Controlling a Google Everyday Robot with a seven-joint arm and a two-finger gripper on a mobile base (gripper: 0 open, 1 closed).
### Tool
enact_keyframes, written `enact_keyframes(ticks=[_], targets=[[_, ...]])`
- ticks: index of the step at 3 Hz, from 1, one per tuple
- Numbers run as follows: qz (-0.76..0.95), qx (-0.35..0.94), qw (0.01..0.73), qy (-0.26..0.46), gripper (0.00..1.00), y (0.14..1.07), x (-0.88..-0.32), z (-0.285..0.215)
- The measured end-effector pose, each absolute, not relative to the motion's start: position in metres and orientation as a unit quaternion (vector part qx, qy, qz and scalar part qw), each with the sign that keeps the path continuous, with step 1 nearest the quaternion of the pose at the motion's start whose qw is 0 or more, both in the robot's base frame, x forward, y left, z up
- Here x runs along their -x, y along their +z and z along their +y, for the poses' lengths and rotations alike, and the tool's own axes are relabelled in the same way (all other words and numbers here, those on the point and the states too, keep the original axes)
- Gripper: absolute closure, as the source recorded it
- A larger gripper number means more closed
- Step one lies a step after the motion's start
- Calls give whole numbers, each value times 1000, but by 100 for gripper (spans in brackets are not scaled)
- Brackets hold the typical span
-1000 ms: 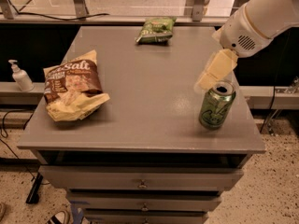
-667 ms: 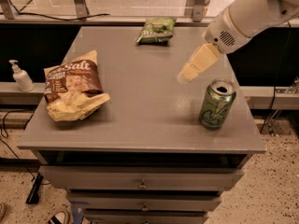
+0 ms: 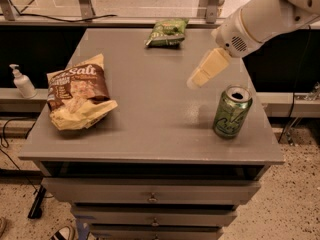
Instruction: Move green jalapeno chip bag near brown chip bag
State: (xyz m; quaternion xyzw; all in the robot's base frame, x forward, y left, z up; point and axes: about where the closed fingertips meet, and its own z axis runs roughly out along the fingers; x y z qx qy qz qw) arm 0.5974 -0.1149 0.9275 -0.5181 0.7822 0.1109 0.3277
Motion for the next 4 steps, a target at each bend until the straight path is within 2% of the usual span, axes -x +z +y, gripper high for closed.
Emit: enact_keyframes(ticks=[2,3,4], targets=[[676,568,467,36,0,953,-683,-58],[653,581,486,6,0,957,-728,-26],[665,585,464,-21,0,943,-771,-4]])
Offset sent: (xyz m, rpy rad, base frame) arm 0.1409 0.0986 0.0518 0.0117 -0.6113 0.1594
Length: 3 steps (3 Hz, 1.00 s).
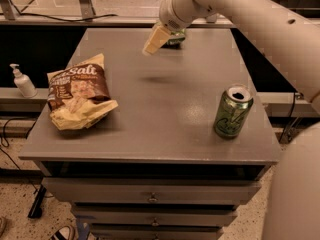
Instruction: Move green jalapeno chip bag near brown chip bag
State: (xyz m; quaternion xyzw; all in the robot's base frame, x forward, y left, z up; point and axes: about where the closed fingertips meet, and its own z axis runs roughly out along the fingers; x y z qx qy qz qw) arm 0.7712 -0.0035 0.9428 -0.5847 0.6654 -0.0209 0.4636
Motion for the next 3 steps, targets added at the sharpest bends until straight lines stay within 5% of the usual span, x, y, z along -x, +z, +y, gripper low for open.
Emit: enact_keyframes(ticks=[3], targets=[[767,524,369,-41,0,868,-856,-51]])
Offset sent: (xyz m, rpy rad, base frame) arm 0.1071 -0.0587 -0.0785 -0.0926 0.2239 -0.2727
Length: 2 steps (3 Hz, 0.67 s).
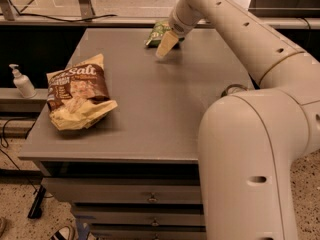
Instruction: Move green jalapeno chip bag near brown chip bag
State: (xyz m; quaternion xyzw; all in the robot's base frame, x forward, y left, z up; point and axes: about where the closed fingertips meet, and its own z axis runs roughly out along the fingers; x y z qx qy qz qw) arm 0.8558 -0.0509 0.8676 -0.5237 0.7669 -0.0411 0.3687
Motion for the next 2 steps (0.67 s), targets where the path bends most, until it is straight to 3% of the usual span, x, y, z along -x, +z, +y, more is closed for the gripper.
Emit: enact_keyframes(ticks=[2], targets=[[792,499,351,-26,41,850,-867,-75]])
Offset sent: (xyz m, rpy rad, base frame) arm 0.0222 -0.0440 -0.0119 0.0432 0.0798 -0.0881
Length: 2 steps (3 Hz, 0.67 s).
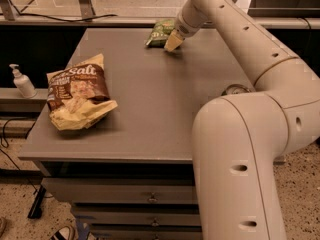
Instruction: Move green jalapeno chip bag near brown chip bag
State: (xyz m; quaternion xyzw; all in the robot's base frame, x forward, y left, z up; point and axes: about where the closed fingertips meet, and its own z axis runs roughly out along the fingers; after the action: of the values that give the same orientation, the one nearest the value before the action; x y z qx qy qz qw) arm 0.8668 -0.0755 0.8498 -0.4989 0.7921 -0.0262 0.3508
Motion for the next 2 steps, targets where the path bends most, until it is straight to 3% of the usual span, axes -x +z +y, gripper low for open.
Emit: enact_keyframes(ticks=[2], targets=[[783,509,358,3,88,875,-845,-82]])
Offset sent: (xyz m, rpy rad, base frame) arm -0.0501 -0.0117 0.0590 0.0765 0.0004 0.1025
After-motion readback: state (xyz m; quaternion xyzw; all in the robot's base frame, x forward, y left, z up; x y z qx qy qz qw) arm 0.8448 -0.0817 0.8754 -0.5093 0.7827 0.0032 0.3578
